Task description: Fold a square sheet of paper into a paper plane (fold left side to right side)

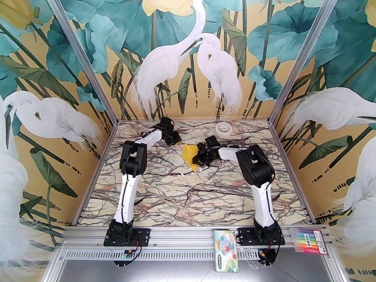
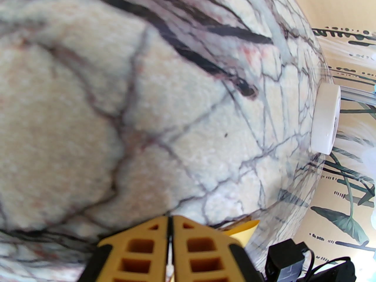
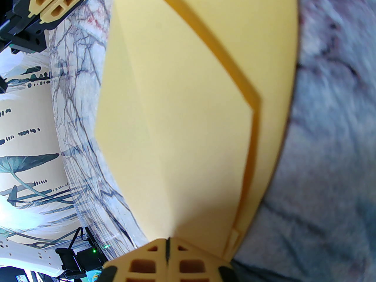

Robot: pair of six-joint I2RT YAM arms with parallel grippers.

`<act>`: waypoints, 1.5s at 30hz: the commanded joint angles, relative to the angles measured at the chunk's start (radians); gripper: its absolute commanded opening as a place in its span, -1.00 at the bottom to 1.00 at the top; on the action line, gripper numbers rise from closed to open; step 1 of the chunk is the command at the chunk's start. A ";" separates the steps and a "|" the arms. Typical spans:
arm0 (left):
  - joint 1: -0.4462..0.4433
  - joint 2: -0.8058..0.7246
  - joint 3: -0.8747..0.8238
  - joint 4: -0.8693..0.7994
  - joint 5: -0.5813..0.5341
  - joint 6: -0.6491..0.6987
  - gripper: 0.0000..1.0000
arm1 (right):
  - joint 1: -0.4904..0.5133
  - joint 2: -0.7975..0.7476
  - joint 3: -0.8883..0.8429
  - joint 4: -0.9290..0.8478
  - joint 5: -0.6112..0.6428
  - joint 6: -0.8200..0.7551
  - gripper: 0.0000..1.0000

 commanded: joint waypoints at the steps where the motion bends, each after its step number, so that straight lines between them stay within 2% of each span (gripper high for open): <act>1: 0.005 -0.131 -0.109 0.121 0.030 -0.033 -0.79 | 0.016 0.074 -0.059 -0.189 0.114 0.009 -1.00; 6: -0.032 -0.182 -0.219 0.246 0.144 -0.073 -0.89 | 0.015 0.074 -0.055 -0.188 0.113 0.011 -1.00; 12: -0.078 -0.118 -0.211 0.258 0.166 -0.072 -0.91 | 0.016 0.076 -0.056 -0.191 0.113 0.011 -1.00; 22: -0.080 -0.010 -0.150 0.178 0.058 -0.014 -0.92 | 0.016 0.073 -0.054 -0.198 0.111 0.008 -1.00; 31: -0.019 0.044 -0.084 0.119 -0.053 -0.004 -0.92 | 0.015 0.062 -0.072 -0.190 0.112 0.009 -1.00; 38: 0.008 0.041 0.011 0.064 -0.026 0.011 -0.90 | 0.015 0.054 -0.063 -0.189 0.112 0.007 -1.00; 45: 0.000 -0.072 -0.060 0.104 0.057 -0.037 -0.85 | 0.015 0.012 0.026 -0.237 0.134 -0.014 -1.00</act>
